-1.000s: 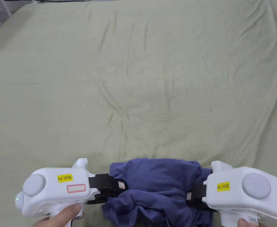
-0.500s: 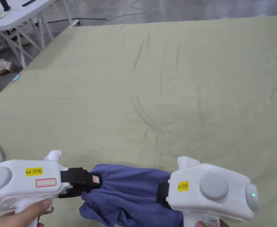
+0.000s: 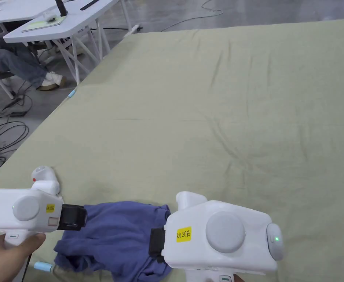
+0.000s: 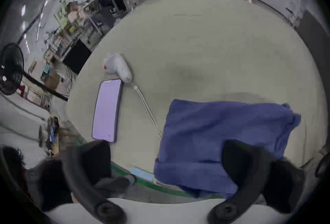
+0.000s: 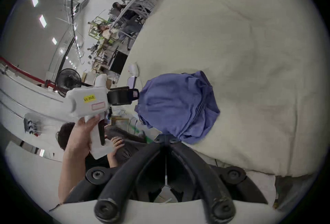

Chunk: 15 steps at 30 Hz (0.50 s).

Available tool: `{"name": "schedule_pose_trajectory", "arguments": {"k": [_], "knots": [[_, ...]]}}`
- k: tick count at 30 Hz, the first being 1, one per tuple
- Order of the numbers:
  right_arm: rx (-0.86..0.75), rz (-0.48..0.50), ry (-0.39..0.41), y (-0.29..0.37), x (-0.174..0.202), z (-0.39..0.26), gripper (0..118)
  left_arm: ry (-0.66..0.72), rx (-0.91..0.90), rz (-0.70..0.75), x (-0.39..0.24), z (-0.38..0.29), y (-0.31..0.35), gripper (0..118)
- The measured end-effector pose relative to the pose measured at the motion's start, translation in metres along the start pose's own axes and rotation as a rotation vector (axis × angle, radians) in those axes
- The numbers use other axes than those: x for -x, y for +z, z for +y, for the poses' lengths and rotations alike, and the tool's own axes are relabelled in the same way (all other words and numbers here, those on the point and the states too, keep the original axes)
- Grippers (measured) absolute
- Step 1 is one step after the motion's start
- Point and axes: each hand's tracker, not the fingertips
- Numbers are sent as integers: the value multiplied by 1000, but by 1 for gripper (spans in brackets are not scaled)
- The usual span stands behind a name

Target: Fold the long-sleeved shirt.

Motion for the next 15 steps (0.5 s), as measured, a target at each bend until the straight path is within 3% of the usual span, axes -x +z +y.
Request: {"name": "schedule_pose_trajectory", "arguments": {"k": [9,12,15], "knots": [[-82,10,-15,67,-23,5,0,155,-158,-256,-34,4,60,117],[-159,17,0,130,-44,8,0,172,-314,-506,-67,8,119,117],[-347,-20,21,222,-71,11,0,131,-477,-642,-104,18,193,117]]}}
